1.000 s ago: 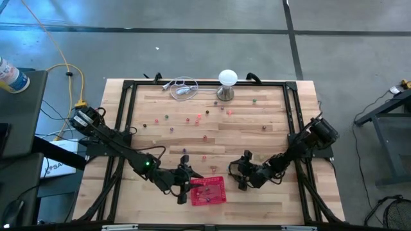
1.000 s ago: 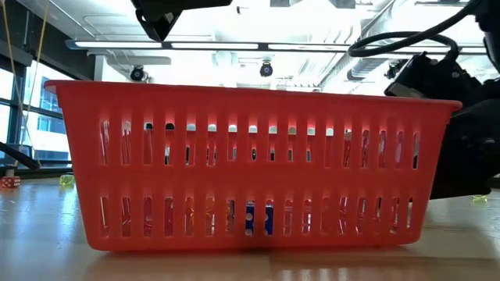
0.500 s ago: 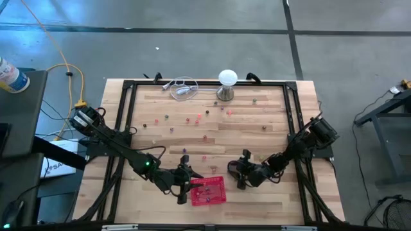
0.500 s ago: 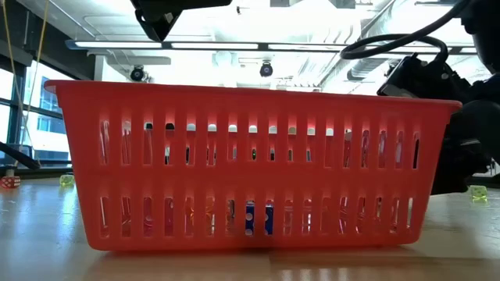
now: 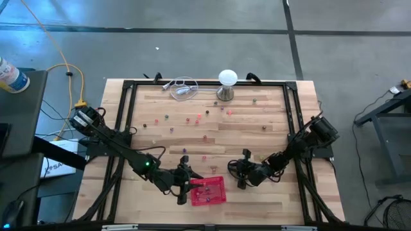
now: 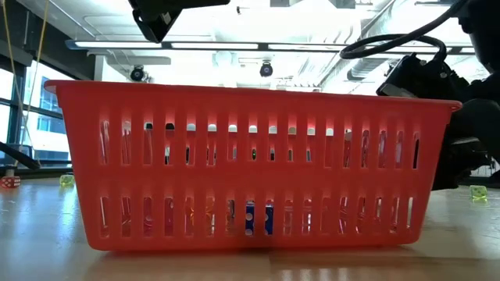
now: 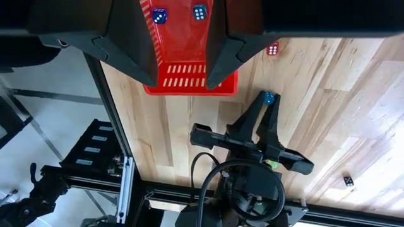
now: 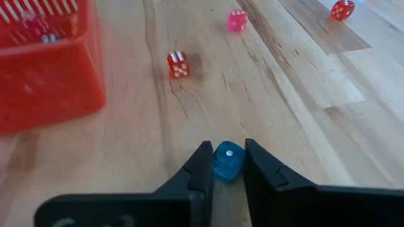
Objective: Pick & Place Dice
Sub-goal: Put the light blue dice into the red bin
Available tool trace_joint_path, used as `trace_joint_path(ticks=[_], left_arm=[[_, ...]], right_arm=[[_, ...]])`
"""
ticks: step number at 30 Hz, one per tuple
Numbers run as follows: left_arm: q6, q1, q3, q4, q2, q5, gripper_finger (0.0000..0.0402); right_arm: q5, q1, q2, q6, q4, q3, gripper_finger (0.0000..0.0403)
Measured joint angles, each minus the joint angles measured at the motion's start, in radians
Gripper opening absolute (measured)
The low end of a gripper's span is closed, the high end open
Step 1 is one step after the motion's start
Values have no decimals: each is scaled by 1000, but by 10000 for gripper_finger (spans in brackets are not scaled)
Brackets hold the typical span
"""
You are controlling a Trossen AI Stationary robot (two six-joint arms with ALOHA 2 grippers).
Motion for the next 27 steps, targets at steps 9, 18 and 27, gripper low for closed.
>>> trace_joint_path(ticks=[9,18,27], left_arm=[[7,-33,0,0,0,0,128],[7,-56,0,0,0,0,128],[6,-73,0,0,0,0,128]], right_arm=[[-7,15,-219,-180,-128,150,37],[-136,37,-83,-245,-483,518,37],[-257,12,-11,-238,-463,583,120]])
